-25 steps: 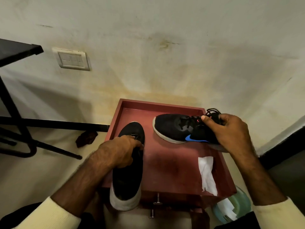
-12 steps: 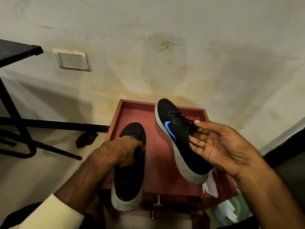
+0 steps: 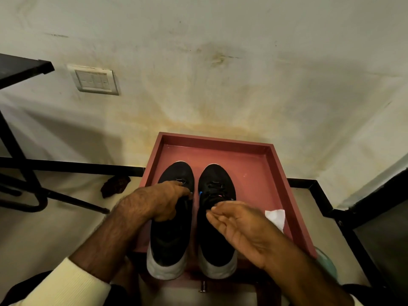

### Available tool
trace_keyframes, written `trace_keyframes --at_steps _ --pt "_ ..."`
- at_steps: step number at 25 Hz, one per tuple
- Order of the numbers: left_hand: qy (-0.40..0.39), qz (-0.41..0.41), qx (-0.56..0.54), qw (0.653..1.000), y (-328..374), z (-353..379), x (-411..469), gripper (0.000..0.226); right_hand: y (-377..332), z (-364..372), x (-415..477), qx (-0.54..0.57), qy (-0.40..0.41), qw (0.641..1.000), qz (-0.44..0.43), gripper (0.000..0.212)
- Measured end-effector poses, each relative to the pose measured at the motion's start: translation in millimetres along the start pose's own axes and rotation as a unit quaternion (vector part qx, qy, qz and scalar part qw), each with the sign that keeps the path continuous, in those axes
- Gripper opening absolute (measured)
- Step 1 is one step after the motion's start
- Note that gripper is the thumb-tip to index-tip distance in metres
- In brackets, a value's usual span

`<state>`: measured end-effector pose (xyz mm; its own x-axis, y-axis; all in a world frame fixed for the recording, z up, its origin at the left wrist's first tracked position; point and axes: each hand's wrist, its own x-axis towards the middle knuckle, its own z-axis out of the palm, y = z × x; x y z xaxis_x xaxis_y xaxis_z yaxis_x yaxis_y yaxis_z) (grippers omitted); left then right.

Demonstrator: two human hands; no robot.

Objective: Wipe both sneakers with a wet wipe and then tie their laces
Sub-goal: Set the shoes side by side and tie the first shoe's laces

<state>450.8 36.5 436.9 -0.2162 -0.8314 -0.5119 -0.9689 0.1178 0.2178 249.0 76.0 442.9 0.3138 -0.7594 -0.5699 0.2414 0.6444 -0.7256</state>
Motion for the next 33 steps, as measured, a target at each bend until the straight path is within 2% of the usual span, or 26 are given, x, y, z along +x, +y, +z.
trace_keyframes --at_steps 1,3,5,7,9,10,12,13,14,17,20,22,25,29,31,33 --pt "-0.01 0.005 -0.005 1.0 -2 -2 -2 0.073 -9 -10 -2 -0.103 -0.022 0.994 -0.004 0.011" --pt "-0.022 0.013 -0.022 0.999 -7 -7 -7 0.07 -32 -30 -8 -0.282 -0.047 0.957 -0.05 0.02" --pt "0.008 0.035 -0.047 0.998 -9 -11 -11 0.064 -54 -52 -7 -0.335 0.018 0.929 -0.157 0.022" --pt "0.098 0.084 -0.072 0.989 1 -12 -9 0.055 -62 -70 3 -0.335 0.086 0.909 -0.232 0.019" --pt "0.171 0.119 -0.11 0.972 18 -7 -2 0.05 -53 -76 18 -0.384 0.075 0.894 -0.216 0.013" --pt "0.179 0.125 -0.121 0.968 28 -4 3 0.049 -45 -77 25 -0.431 0.058 0.881 -0.187 0.012" --pt "0.17 0.112 -0.122 0.971 40 3 14 0.045 -33 -77 31 -0.527 0.044 0.837 -0.14 0.026" --pt "0.164 0.102 -0.125 0.973 43 4 18 0.041 -31 -76 33 -0.545 0.046 0.827 -0.13 0.026" --pt "0.16 0.096 -0.141 0.972 44 4 22 0.036 -32 -76 33 -0.533 0.045 0.836 -0.125 0.022" --pt "0.183 0.089 -0.211 0.956 39 -3 25 0.019 -40 -76 29 -0.433 0.027 0.894 -0.113 0.011" --pt "0.195 0.079 -0.27 0.94 29 -6 24 0.016 -51 -78 24 -0.318 0.026 0.94 -0.122 0.017" --pt "0.178 0.082 -0.351 0.916 25 -7 21 0.016 -56 -78 20 -0.259 0.002 0.958 -0.121 0.021" --pt "0.158 0.123 -0.528 0.825 25 -14 13 0.018 -62 -75 14 -0.167 -0.045 0.978 -0.115 0.025" --pt "0.206 0.188 -0.636 0.719 27 -25 4 0.024 -72 -72 9 -0.036 -0.117 0.977 -0.177 0.031" --pt "0.208 0.211 -0.68 0.671 27 -29 1 0.026 -73 -71 8 -0.032 -0.137 0.968 -0.206 0.036" --pt "0.21 0.234 -0.698 0.644 28 -31 0 0.027 -72 -69 10 -0.048 -0.125 0.963 -0.233 0.039"
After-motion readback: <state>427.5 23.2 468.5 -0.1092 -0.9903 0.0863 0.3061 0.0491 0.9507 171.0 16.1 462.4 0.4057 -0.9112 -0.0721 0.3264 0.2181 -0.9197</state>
